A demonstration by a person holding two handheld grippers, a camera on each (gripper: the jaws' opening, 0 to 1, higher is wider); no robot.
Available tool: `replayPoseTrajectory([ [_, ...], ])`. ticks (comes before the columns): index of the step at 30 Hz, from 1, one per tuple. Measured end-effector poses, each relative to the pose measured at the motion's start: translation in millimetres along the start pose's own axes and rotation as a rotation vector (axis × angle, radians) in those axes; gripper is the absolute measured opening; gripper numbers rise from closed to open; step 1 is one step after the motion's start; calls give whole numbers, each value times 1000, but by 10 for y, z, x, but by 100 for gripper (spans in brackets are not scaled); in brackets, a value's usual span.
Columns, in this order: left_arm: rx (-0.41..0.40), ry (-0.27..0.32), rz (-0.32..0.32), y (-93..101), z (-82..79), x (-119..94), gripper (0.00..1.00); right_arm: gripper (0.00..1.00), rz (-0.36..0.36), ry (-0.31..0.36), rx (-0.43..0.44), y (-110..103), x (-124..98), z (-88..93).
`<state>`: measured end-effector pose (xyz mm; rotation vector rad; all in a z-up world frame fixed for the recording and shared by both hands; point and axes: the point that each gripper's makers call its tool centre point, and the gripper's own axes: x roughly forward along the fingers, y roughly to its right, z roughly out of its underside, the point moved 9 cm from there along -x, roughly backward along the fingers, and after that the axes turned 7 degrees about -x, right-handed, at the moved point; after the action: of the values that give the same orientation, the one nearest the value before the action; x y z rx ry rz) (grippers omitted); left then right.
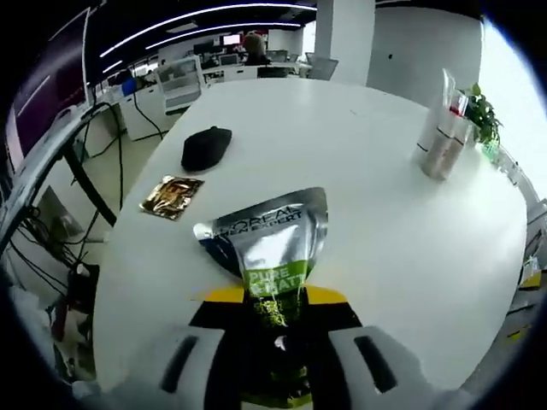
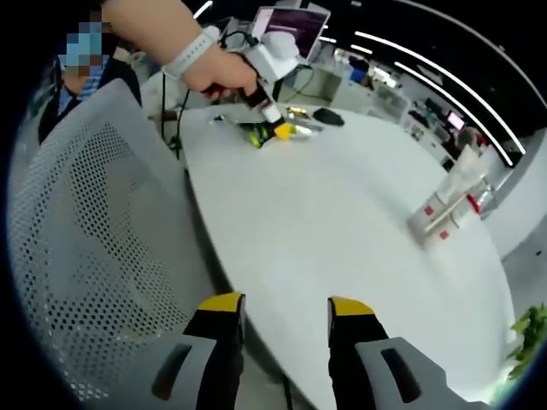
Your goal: Arrange the skincare products in the storage area until every visible bottle or jar stands upright without overlapping.
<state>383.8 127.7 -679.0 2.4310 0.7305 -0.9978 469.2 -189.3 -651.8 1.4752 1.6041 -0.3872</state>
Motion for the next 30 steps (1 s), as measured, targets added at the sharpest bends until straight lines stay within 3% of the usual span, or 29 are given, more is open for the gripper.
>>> replayPoseTrajectory([
  [4, -60, 23, 103, 96, 24, -133, 10, 36, 9, 0, 2, 6, -7, 1],
  [17, -63, 129, 400, 631, 144, -862, 4, 33, 24, 28, 11, 18, -32, -36],
  [22, 77, 168, 497, 1019, 382, -1140, 4, 33, 4, 58, 34, 1, -49, -74],
  [23, 160, 152, 510, 1100, 449, -1173, 4, 33, -3, 66, 43, 0, -55, -80],
  [24, 261, 141, 500, 1143, 495, -1190, 4, 33, -9, 83, 63, -3, -57, -92],
  [25, 312, 143, 480, 1185, 554, -1202, 4, 33, -18, 98, 92, -4, -59, -103],
  [27, 391, 146, 506, 1272, 594, -1224, 4, 33, -46, 115, 128, -16, -62, -119],
  [30, 505, 130, 475, 1275, 692, -1145, 4, 35, -122, 168, 182, -66, -60, -178],
])
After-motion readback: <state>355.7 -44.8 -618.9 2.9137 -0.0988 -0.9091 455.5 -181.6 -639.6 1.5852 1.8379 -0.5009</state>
